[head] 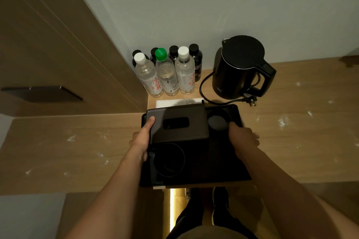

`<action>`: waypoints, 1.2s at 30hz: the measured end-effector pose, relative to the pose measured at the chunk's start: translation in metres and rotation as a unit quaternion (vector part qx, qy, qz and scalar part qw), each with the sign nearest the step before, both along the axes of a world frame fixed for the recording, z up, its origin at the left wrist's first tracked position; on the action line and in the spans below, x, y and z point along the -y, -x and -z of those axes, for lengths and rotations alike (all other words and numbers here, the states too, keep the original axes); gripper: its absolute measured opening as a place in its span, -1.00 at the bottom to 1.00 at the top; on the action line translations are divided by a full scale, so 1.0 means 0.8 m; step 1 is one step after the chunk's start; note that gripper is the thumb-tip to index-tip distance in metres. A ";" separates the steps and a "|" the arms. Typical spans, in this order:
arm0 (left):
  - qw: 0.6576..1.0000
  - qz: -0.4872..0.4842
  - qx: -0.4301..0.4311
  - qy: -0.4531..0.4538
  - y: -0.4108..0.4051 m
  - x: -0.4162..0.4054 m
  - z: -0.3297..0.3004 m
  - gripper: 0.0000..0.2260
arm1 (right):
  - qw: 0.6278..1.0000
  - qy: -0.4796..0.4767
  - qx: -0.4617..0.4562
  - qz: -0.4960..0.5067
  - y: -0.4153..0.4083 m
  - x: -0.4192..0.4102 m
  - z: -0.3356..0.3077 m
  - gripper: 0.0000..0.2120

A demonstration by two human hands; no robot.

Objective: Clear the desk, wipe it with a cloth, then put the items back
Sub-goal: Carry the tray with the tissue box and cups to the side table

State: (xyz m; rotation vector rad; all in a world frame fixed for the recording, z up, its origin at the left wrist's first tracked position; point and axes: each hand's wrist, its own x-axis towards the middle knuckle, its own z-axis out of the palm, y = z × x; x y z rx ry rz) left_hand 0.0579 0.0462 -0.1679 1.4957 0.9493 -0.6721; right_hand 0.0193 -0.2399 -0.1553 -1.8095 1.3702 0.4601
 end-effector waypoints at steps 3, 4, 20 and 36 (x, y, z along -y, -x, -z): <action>0.999 -0.015 0.025 0.019 0.002 -0.005 -0.012 0.04 | 1.000 0.000 0.025 0.016 0.003 0.000 -0.005 -0.38; 0.999 -0.018 0.034 0.025 0.002 -0.006 -0.018 0.05 | 0.999 0.004 0.033 0.020 0.004 0.000 -0.008 -0.39; 0.987 0.002 0.135 0.084 -0.004 0.063 -0.087 -0.17 | 0.990 0.073 0.070 0.100 0.060 0.053 -0.063 -0.30; 0.972 0.184 0.142 0.042 0.089 0.316 -0.124 -0.24 | 0.956 0.071 0.101 0.265 0.265 0.241 -0.081 -0.30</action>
